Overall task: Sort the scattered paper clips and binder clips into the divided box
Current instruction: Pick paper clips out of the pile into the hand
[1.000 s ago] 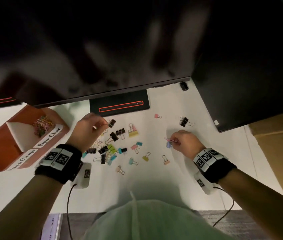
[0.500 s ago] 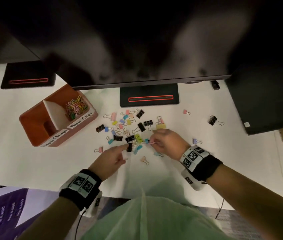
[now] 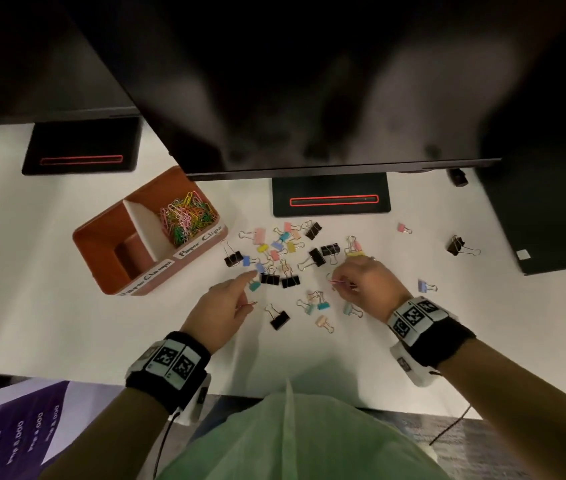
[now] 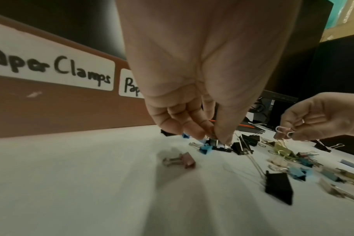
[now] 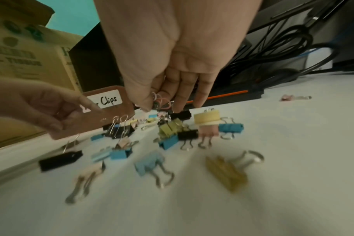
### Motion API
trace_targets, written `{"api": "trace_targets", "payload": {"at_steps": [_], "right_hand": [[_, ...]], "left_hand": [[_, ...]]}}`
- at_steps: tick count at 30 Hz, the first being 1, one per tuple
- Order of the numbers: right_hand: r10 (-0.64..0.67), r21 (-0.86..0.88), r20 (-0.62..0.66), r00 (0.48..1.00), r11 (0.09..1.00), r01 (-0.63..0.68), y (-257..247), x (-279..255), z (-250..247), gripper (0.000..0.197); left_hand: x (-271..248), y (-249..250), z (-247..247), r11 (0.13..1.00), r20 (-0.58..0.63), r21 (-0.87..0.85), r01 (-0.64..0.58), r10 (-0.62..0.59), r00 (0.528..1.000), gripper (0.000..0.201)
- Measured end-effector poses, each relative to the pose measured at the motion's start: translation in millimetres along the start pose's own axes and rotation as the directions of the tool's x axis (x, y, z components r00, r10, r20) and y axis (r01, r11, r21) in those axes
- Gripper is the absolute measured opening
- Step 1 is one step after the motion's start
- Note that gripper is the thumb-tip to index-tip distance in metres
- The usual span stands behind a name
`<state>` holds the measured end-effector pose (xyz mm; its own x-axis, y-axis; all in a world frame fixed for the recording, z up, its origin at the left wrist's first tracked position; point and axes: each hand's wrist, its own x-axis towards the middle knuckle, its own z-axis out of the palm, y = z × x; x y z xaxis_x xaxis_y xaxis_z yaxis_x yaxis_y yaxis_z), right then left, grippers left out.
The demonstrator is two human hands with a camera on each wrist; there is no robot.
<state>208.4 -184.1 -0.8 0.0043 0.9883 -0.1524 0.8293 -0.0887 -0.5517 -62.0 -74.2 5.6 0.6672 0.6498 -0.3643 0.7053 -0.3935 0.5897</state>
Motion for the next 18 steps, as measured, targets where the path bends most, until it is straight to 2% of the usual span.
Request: {"api": "trace_targets", "payload": {"at_steps": [5,10,12,15,18], "right_hand": [[0.032,0.01,-0.071,0.997,0.999,-0.032,-21,35,-8,0.007],[0.11,0.055,-0.013,0.994,0.993,-0.109,-33,73,0,0.013],[0.118,0.044,0.027,0.993,0.992,-0.119,-35,77,3,0.013],[0.163,0.011,0.055,0.985,0.986,-0.163,-32,67,2,0.014],[0.192,-0.022,0.059,0.98,0.981,-0.191,-28,51,-5,0.014]], "left_hand": [[17,1,-9,1.0,0.079,0.02,-0.003,0.002,0.997,0.07],[32,12,-3,0.984,0.203,0.09,-0.151,0.131,0.97,0.062],[31,13,-4,0.983,0.251,0.055,-0.177,0.158,0.955,0.06],[24,14,-20,0.984,0.206,-0.017,-0.176,0.176,0.963,0.05],[10,11,-49,0.98,0.078,-0.115,-0.163,0.172,0.982,0.026]]}}
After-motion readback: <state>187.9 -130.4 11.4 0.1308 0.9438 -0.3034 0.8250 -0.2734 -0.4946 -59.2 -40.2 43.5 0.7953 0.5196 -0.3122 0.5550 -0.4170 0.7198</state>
